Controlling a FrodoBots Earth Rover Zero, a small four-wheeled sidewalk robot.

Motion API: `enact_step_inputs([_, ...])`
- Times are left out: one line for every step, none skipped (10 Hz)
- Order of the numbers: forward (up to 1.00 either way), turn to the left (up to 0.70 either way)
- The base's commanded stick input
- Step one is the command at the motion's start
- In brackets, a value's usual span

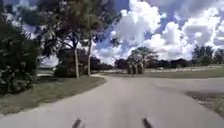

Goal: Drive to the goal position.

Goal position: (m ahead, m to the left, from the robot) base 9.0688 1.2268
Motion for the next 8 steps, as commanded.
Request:
enact_step_inputs([0.7,0.0])
enact_step_inputs([0.7,0.0])
enact_step_inputs([0.7,0.0])
enact_step_inputs([0.7,0.0])
enact_step_inputs([0.7,0.0])
enact_step_inputs([0.7,0.0])
enact_step_inputs([0.7,0.0])
enact_step_inputs([0.7,0.0])
